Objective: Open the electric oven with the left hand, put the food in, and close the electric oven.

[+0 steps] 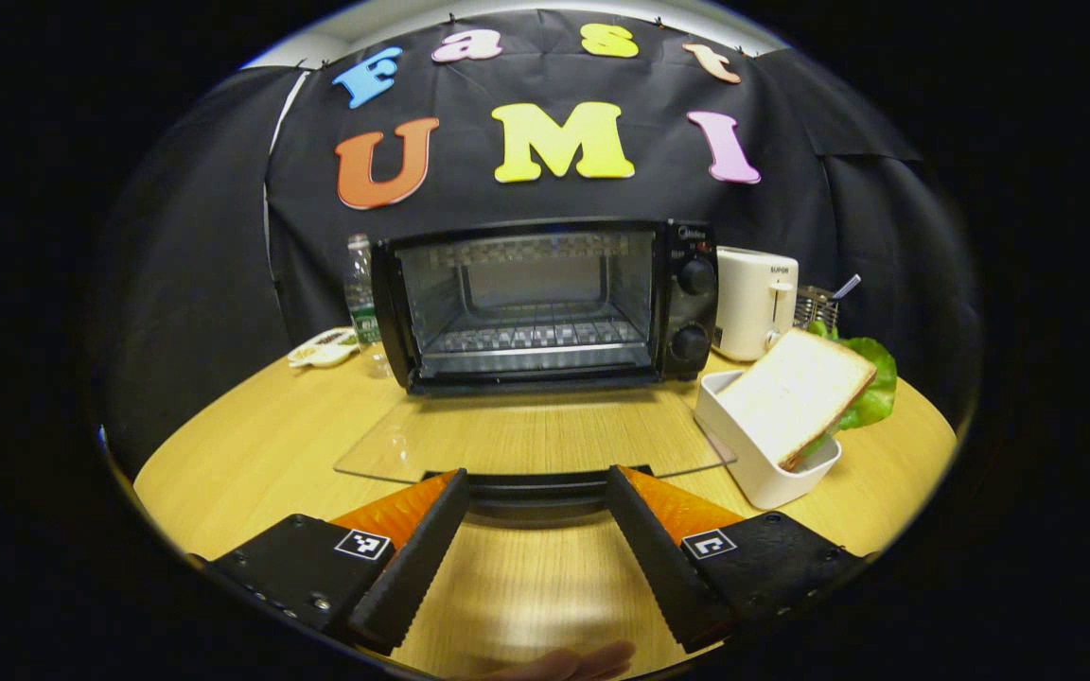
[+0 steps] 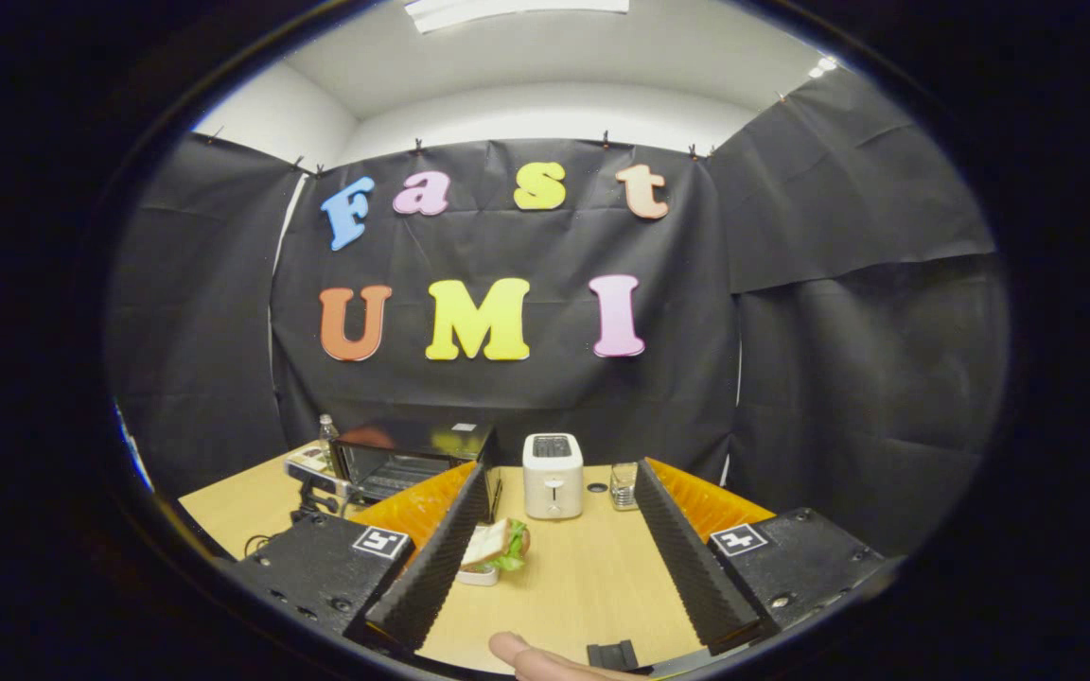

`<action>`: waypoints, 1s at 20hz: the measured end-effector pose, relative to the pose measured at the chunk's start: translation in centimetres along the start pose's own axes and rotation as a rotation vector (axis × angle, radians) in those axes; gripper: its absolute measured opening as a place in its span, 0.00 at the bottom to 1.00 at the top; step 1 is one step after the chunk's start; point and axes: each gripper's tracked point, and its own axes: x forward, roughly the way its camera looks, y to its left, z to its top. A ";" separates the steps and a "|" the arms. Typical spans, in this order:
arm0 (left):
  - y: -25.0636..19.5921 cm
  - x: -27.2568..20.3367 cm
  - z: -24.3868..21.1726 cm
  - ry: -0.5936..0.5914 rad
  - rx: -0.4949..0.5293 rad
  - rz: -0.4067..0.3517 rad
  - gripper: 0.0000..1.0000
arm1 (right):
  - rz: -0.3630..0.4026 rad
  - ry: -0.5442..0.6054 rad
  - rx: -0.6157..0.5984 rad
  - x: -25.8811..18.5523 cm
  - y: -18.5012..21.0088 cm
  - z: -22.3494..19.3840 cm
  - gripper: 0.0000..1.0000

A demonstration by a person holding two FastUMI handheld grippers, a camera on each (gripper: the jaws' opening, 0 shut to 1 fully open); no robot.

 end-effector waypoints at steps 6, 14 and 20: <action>0.6 -6.3 7.9 -0.136 0.000 -0.019 0.96 | 0.024 0.088 0.019 5.1 -0.5 -2.1 0.91; 3.4 -15.5 16.2 -0.321 -0.018 -0.002 0.96 | 0.116 0.311 0.020 13.5 0.3 -7.2 1.00; 5.7 -18.5 18.7 -0.384 -0.042 0.035 0.95 | 0.281 0.618 0.116 18.7 2.6 -13.8 0.91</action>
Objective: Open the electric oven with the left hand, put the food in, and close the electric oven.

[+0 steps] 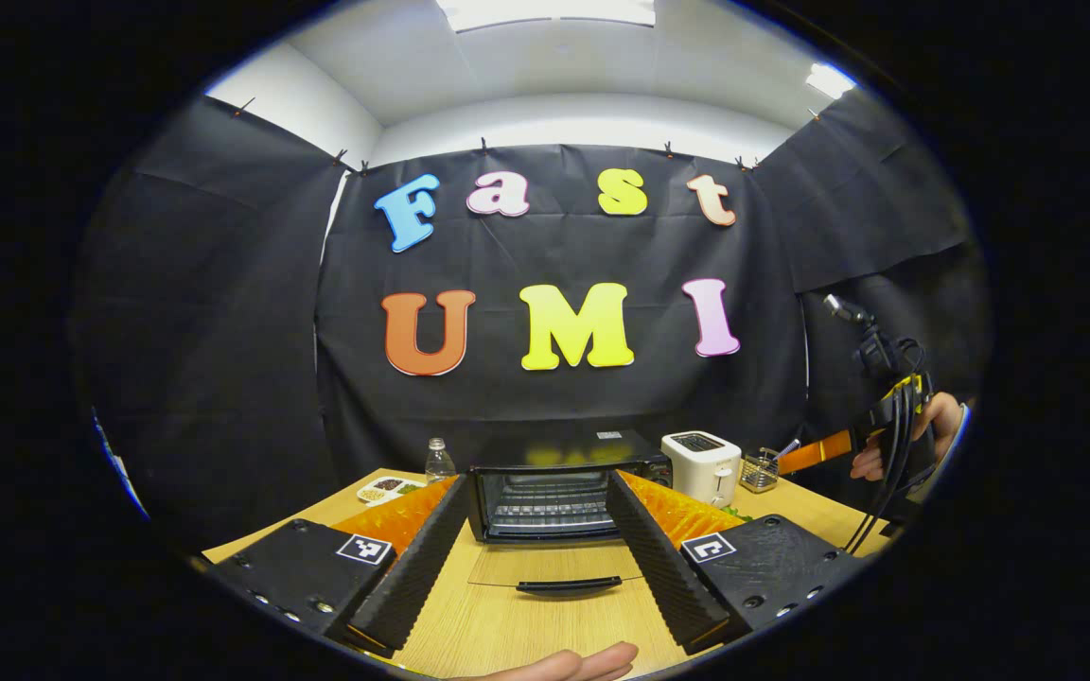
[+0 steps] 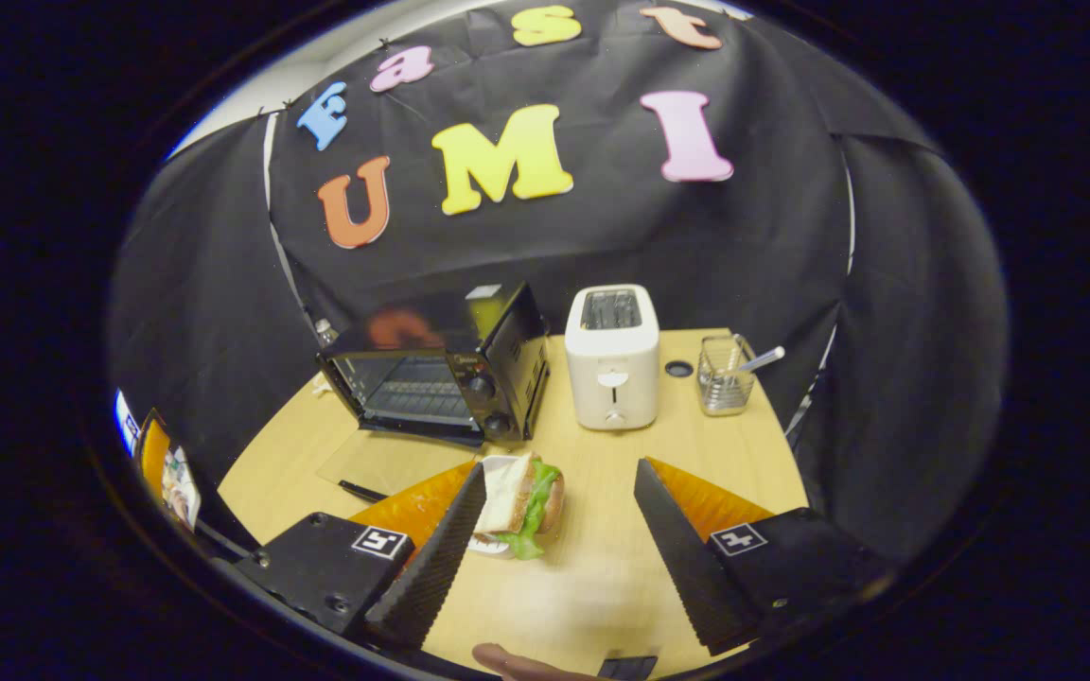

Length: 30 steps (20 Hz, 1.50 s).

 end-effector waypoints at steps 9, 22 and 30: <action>3.3 2.7 -2.2 0.058 0.068 0.142 0.96 | 0.250 0.384 0.165 9.6 1.4 -5.9 0.98; 3.8 3.1 -3.6 0.088 0.054 0.148 0.95 | 0.419 0.492 0.495 10.8 2.8 -6.8 0.32; 4.5 1.6 -3.4 0.056 0.025 0.101 0.95 | 0.444 0.342 0.533 5.3 6.6 -4.9 0.41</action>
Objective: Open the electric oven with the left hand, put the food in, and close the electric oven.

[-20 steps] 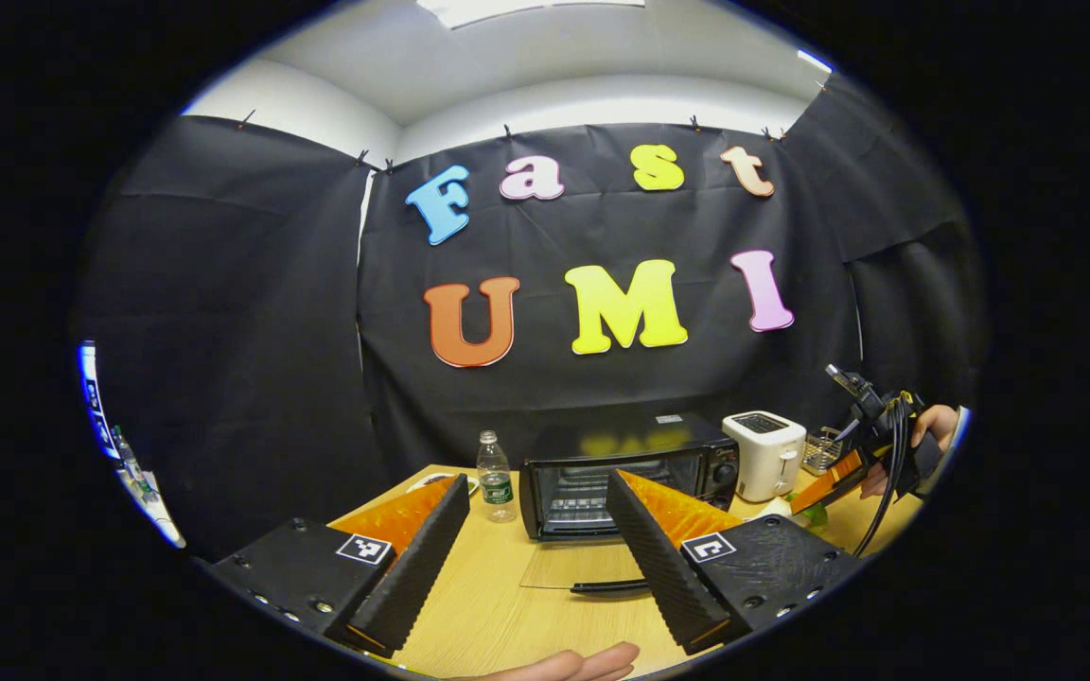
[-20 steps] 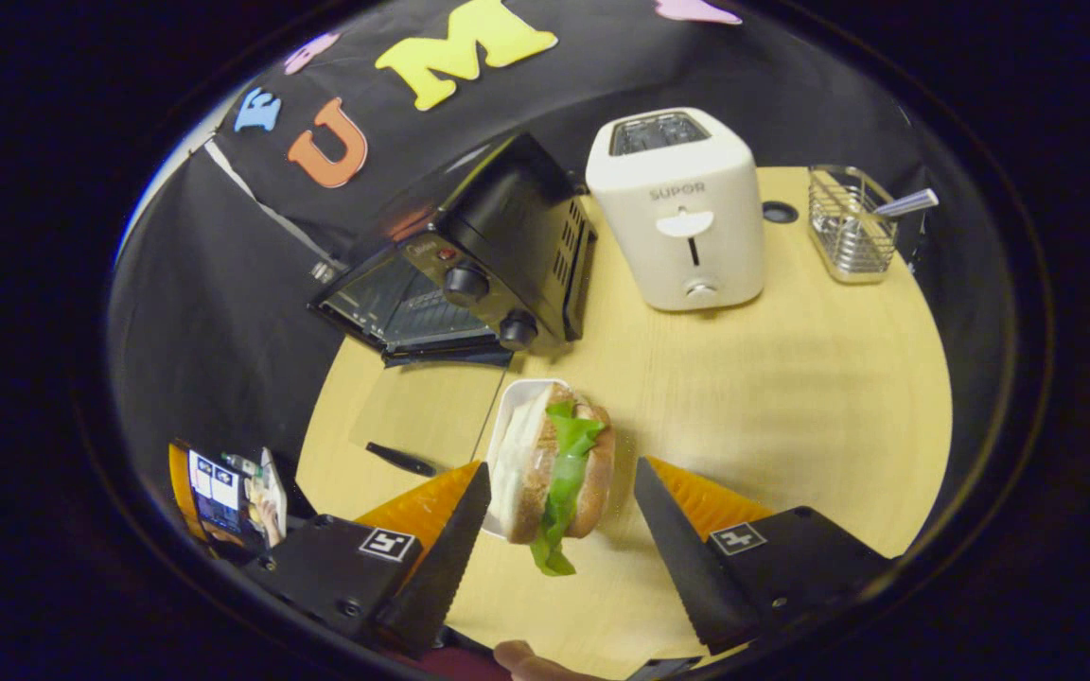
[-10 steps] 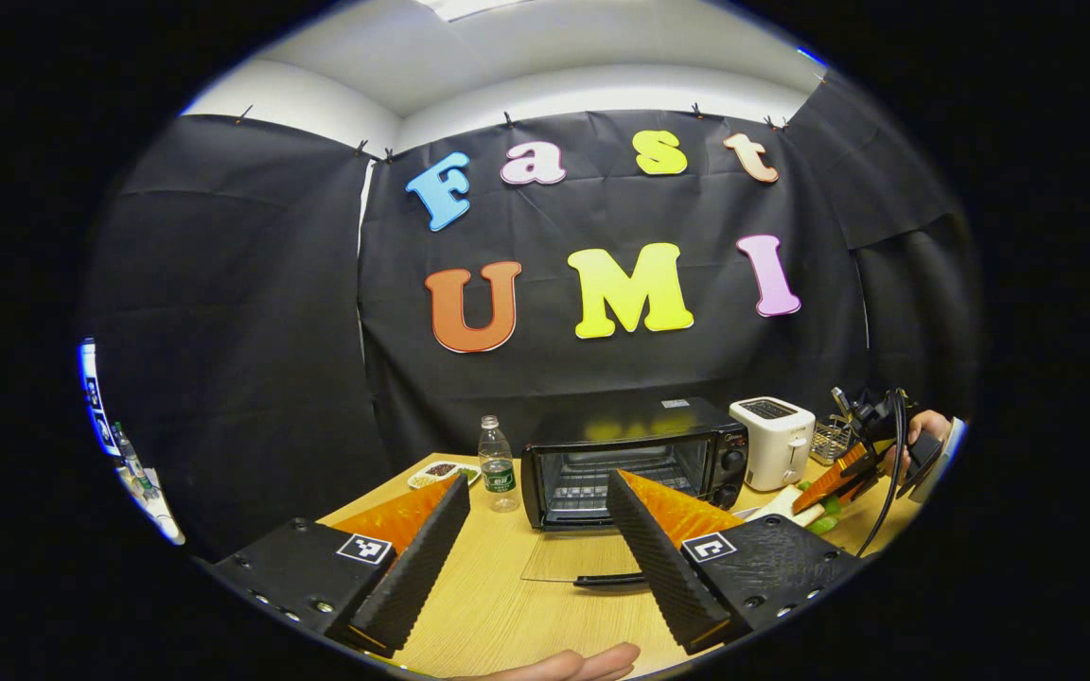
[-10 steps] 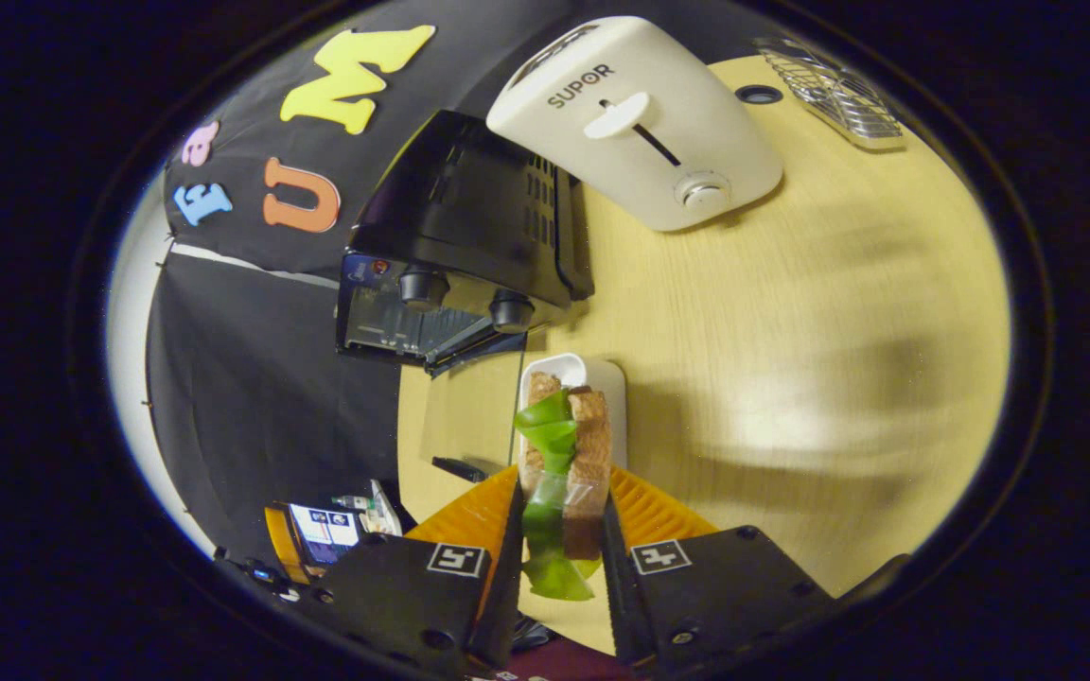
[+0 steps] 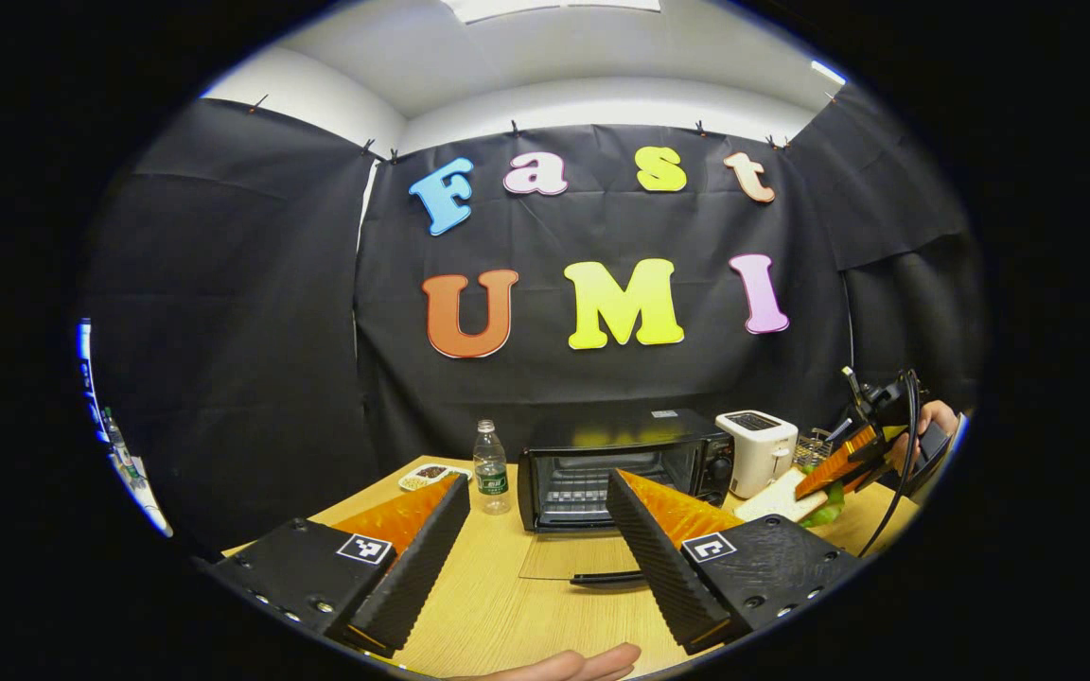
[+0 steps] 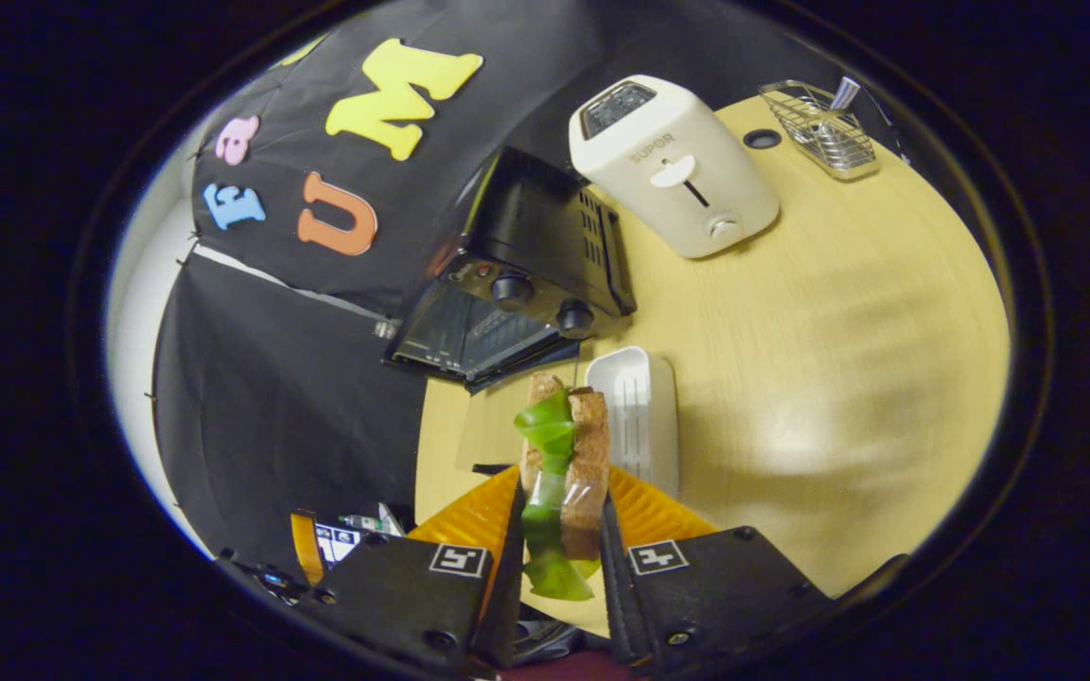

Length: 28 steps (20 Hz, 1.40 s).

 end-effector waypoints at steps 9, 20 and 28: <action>1.3 -1.7 0.1 -0.011 -0.068 -0.038 0.95 | 0.162 -0.284 0.137 4.2 7.9 -2.4 0.41; 4.9 -3.4 -0.4 -0.001 -0.059 -0.010 0.95 | 0.206 -0.552 0.192 18.2 12.2 1.8 0.42; 6.3 -3.4 -1.4 0.049 -0.115 -0.009 0.95 | 0.111 -0.896 0.291 24.8 10.9 10.8 0.42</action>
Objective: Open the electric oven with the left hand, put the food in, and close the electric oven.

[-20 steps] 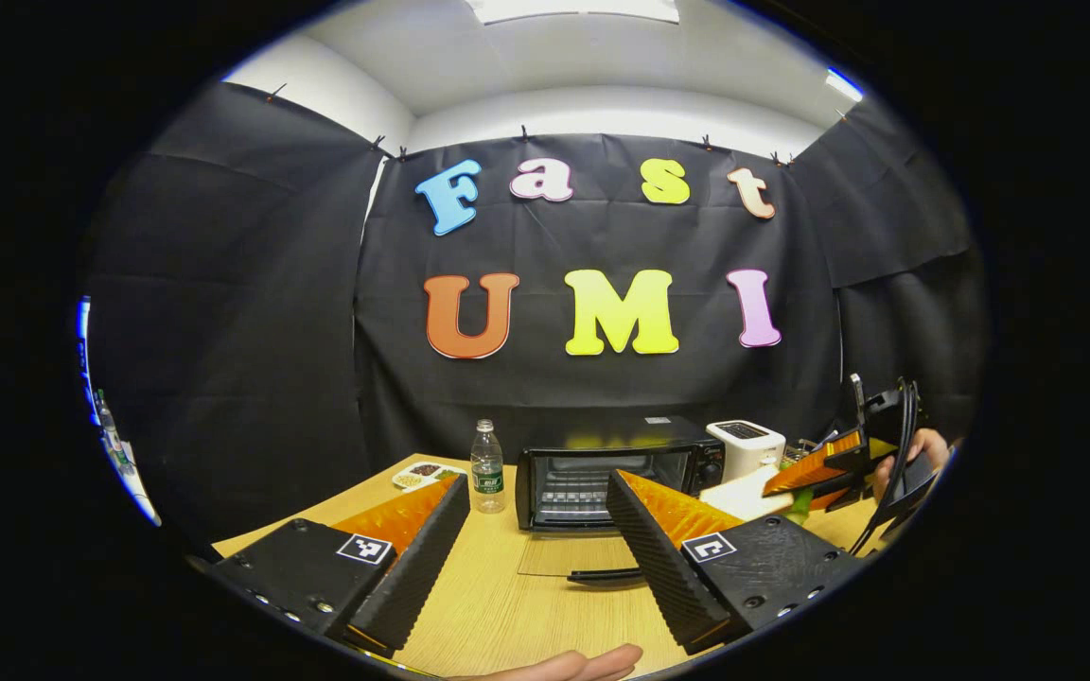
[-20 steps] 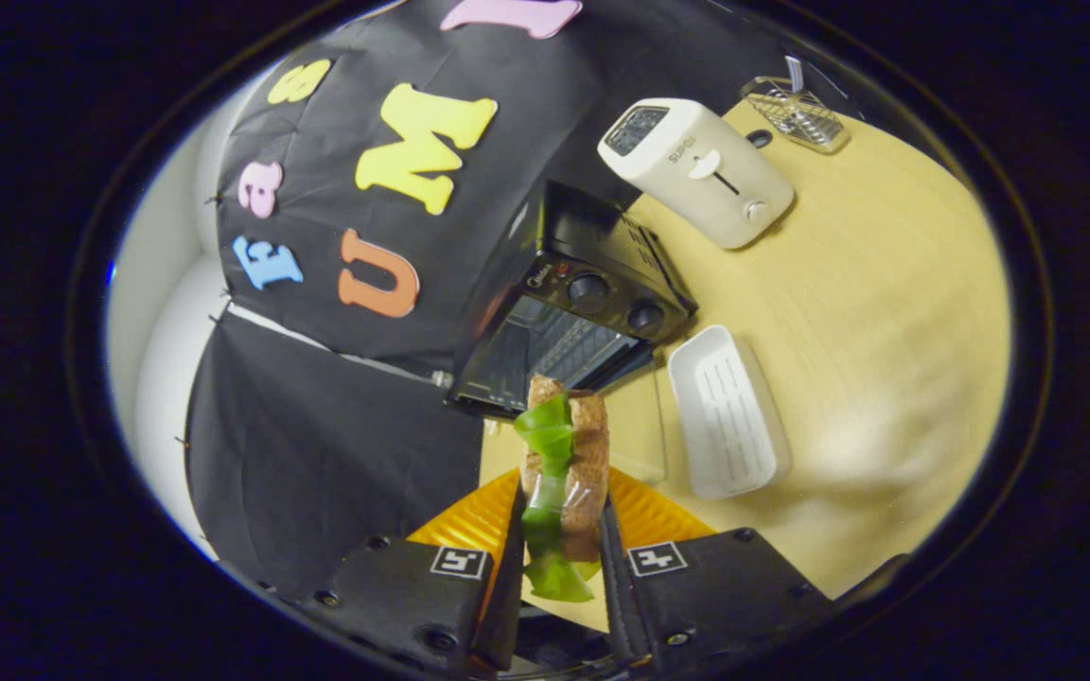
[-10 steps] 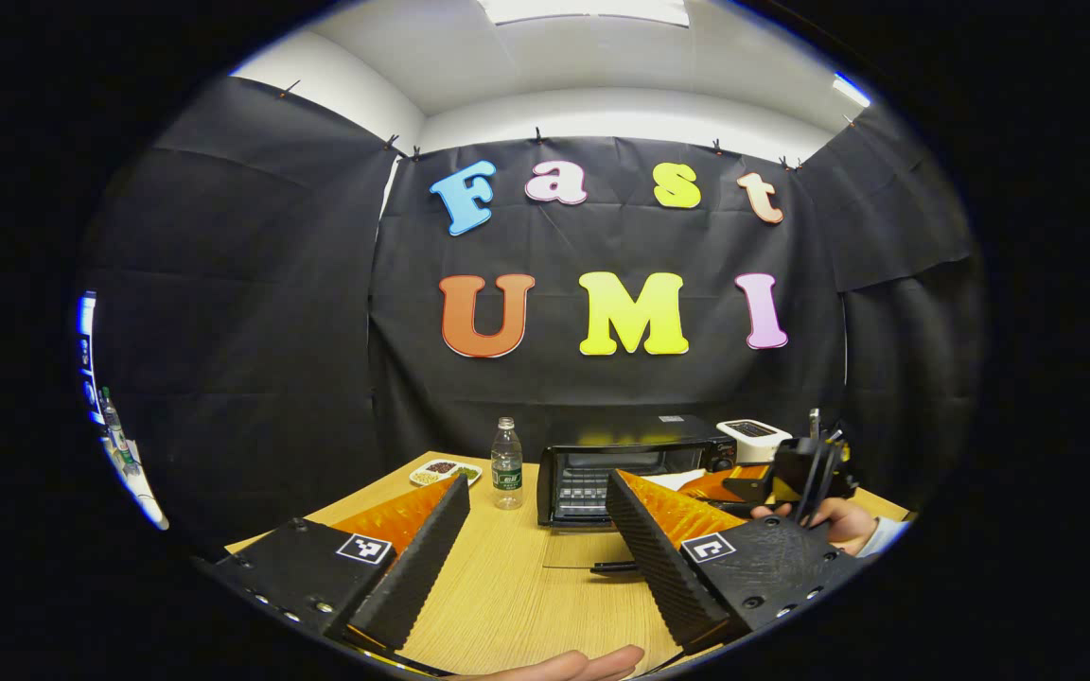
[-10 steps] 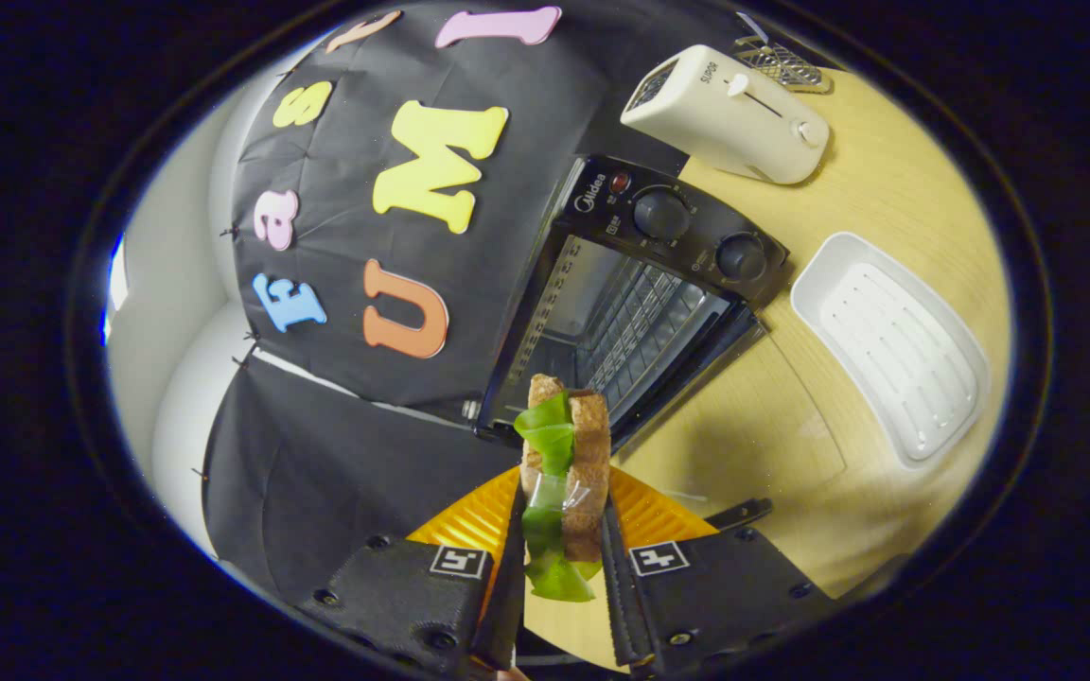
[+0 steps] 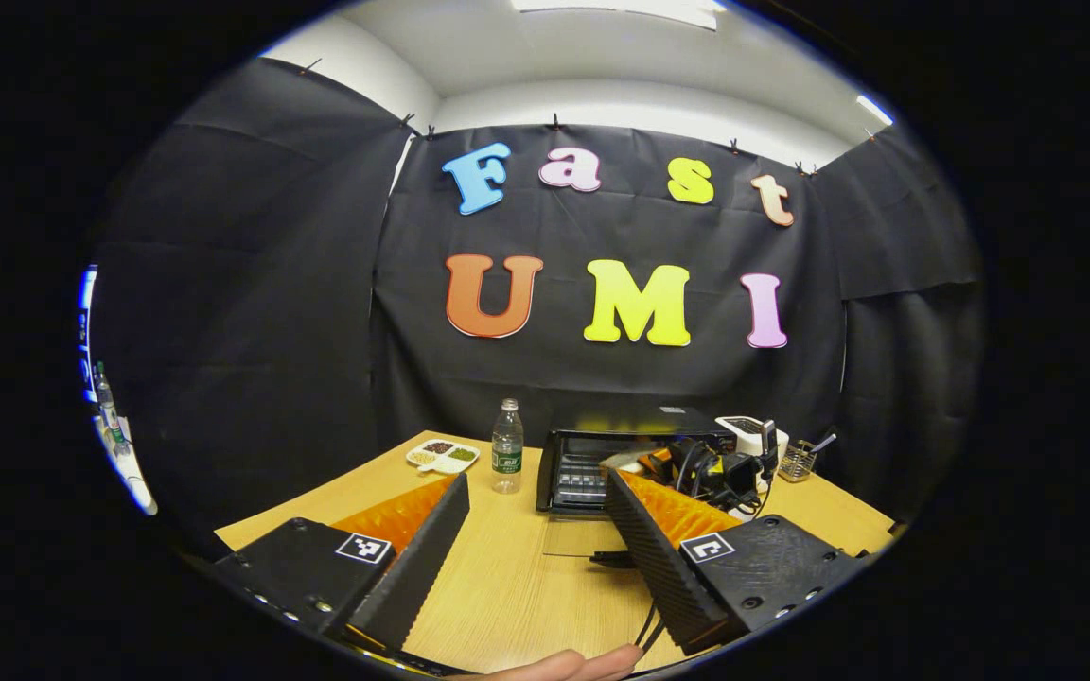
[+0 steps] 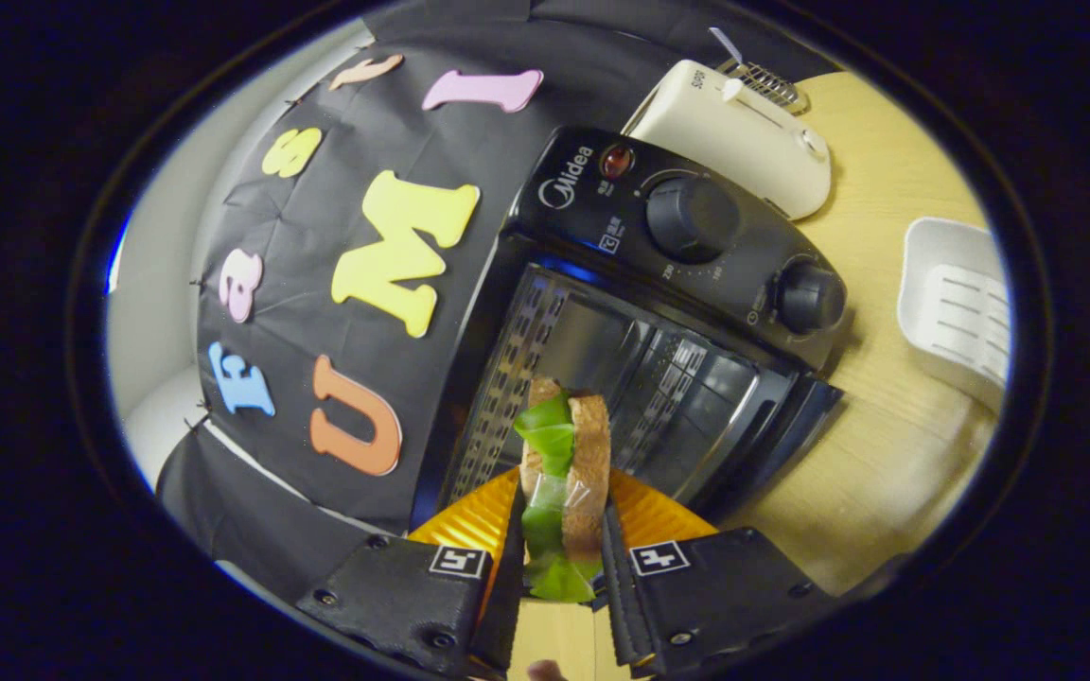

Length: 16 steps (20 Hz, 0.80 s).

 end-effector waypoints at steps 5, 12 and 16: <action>1.3 -0.9 -0.2 0.007 0.021 0.022 0.95 | -0.040 -0.082 0.003 3.7 -1.4 -0.2 0.33; 1.9 -0.6 -1.1 0.031 -0.019 0.005 0.95 | -0.084 -0.111 -0.066 4.0 -1.7 -1.1 0.50; 2.0 -0.1 -1.7 0.049 -0.015 -0.004 0.95 | -0.125 -0.082 -0.184 4.1 -1.8 -2.2 0.59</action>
